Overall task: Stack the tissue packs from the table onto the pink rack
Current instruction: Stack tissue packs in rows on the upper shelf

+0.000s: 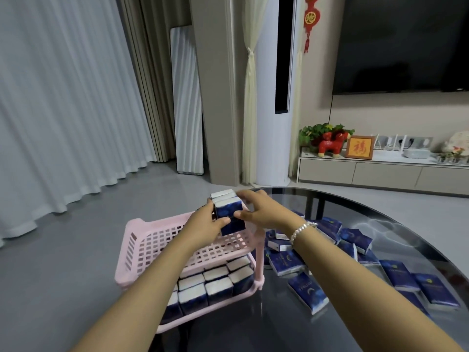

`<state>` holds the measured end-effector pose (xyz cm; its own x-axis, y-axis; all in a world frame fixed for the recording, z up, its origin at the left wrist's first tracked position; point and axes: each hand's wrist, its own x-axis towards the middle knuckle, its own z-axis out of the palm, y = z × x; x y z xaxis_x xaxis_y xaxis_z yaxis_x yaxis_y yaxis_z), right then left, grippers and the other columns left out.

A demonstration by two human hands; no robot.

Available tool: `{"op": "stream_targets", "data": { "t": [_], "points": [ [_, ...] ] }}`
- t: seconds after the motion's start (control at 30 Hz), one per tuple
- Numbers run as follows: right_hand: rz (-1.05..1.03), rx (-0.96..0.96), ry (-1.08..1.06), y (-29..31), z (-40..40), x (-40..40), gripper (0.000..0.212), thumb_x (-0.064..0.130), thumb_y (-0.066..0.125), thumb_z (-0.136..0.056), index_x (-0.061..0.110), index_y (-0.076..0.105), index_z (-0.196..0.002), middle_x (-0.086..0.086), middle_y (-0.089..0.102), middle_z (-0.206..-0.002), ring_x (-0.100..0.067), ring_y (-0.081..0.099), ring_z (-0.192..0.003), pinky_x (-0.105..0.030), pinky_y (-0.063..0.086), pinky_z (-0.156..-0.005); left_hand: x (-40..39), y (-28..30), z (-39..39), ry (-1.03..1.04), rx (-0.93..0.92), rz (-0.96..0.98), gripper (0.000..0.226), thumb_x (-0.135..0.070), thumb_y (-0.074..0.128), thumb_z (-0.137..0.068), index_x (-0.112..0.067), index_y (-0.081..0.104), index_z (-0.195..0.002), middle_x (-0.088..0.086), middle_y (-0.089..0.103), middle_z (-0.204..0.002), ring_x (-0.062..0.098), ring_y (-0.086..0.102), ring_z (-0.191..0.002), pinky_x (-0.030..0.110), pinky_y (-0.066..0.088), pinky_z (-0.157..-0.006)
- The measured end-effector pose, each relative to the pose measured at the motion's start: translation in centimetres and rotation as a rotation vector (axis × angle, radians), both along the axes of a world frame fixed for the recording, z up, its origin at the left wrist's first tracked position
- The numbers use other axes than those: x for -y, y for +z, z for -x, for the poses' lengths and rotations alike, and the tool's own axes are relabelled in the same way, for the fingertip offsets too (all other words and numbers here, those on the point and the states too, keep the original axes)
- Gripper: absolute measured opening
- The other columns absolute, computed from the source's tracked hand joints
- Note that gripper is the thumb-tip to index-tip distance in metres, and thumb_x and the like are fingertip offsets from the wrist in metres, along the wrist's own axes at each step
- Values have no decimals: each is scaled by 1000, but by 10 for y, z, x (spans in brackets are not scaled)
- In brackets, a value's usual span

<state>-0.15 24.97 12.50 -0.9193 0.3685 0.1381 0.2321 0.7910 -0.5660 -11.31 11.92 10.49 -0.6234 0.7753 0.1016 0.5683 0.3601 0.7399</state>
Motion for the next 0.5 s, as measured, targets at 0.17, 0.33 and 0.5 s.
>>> {"op": "stream_targets", "data": {
  "t": [0.17, 0.33, 0.5],
  "points": [
    [-79, 68, -92, -14, 19, -15, 55, 31, 60, -89, 25, 40, -140, -5, 32, -148, -31, 21, -135, -45, 23, -109, -19, -22, 12, 42, -32, 71, 68, -25, 57, -93, -20, 20, -150, 3, 51, -140, 21, 52, -121, 30, 43, -96],
    [1, -30, -99, -29, 28, -16, 56, 24, 64, -86, 22, 45, -138, -5, 49, -136, -26, 41, -126, -41, 36, -105, -19, -30, 12, 42, -37, -13, 63, -21, 56, -93, -27, 24, -147, 0, 54, -136, 19, 53, -120, 30, 42, -97],
    [-9, -41, -117, -34, 33, -17, 45, 26, 62, -87, 23, 52, -130, -7, 50, -132, -25, 43, -123, -40, 38, -102, -21, -33, 14, 58, -45, 2, 68, -25, 53, -94, -29, 14, -150, 0, 51, -140, 22, 51, -123, 36, 41, -102]
  ]
}}
